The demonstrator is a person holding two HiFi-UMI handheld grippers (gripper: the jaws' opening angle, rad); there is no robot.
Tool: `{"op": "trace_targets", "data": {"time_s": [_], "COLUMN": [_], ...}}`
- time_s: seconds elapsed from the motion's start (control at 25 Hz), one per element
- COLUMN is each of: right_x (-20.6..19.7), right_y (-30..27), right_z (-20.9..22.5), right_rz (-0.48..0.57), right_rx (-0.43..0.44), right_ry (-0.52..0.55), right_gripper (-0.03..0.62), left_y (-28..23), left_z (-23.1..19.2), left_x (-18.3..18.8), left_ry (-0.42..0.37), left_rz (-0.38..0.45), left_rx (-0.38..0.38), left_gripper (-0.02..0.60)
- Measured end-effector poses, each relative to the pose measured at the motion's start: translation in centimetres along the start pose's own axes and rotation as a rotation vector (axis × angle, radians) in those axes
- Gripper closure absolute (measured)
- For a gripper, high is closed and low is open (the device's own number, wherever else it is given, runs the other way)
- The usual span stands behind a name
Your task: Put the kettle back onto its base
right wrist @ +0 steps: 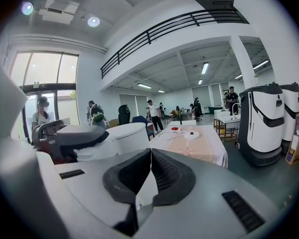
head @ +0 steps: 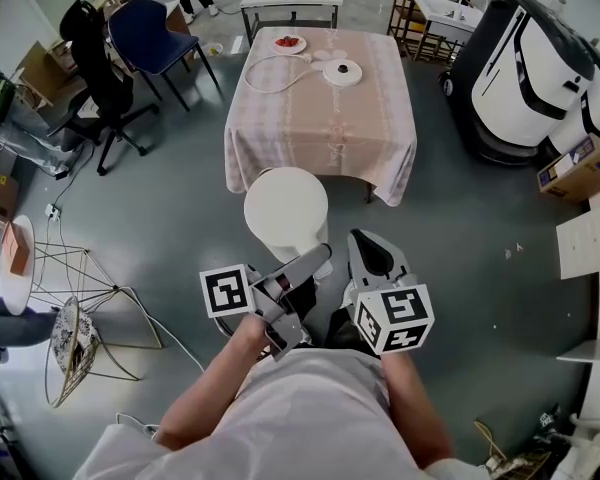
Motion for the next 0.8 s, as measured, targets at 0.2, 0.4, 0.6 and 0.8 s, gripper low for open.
{"op": "trace_targets", "data": {"time_s": [0.2,0.4,0.6,0.8], "right_x": [0.7,2.3,3.7,5.1], "right_y": [-2.5,-5.3,-7.5,-9.1], "right_z": [3.6,8.0,12.9,17.0], "right_rz": [-0.004,-0.018,-0.038,-0.049], "right_rx": [0.03,0.051,0.076,0.112], "right_ry": [-0.026,-0.018,-0.015,0.011], "right_gripper": [0.589,0.589,0.589,0.589], "left_y": [-3.5,-7.8,-12.6,-16.6], "left_z": [-1.2,-2.3,-3.2,-3.8], "left_x": [2.1,4.9,7.3,8.9], "left_ry": [0.008,0.021,0.029,0.04], "left_rz": [0.014,0.03,0.05,0.08], "left_rx": [0.022,0.028,0.027,0.039], "left_gripper": [0.373,0.372,0.372,0.372]}}
Point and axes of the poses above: the fingertips, and each gripper's own axes: y backward along the fingers, z to its right, x out of its top, the point moved 7 cm from there along y, backward along the fingers, and after that the axes turned 6 degrees about -z, right-handed, at the moved point
